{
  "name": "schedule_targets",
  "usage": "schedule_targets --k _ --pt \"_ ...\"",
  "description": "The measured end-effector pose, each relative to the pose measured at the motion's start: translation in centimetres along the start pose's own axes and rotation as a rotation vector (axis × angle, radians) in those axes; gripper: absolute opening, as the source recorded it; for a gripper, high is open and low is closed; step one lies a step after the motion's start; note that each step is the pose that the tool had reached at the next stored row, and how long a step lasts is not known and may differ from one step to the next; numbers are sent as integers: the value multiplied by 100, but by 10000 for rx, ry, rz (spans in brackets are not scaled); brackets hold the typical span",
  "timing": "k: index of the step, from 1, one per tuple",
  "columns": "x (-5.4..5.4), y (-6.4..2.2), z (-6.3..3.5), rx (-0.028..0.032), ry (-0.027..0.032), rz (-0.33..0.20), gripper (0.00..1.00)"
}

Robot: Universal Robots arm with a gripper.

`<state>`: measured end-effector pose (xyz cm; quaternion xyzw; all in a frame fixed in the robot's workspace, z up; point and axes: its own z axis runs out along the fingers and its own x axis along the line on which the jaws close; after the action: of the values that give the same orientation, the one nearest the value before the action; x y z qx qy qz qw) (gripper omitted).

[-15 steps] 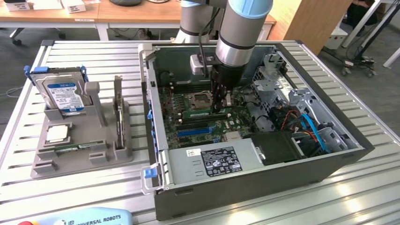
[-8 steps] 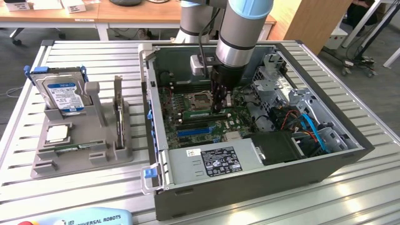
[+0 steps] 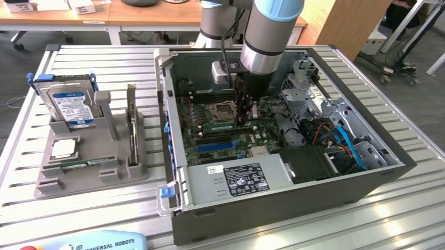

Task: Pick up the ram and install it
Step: 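Insert the ram into the slot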

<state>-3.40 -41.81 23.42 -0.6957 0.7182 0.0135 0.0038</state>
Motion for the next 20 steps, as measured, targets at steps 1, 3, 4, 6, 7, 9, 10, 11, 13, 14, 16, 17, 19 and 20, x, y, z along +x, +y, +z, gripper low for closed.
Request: schedule_targets --k 1,3,4,6,7,9,10,11,13,14,16,17,19,20 --pt "0 0 0 0 0 -14 11" --pt "0 0 0 -1 1 -36 11" --pt "0 0 0 -1 0 -47 11" --pt "0 0 1 -1 0 -49 11" --pt "0 -1 4 0 -2 -50 11" --pt "0 -1 13 -1 -1 -50 11" --pt "0 0 14 -2 1 -50 11" --pt "0 -1 14 -1 1 -50 11" --pt "0 -1 15 -1 0 -50 11" --pt "0 -1 15 -1 0 -50 11" --pt "0 -1 15 -2 0 -50 11" --pt "0 -2 14 -9 1 -51 11" --pt "0 -3 14 -20 2 -49 11" --pt "0 -5 14 -28 2 -50 11"
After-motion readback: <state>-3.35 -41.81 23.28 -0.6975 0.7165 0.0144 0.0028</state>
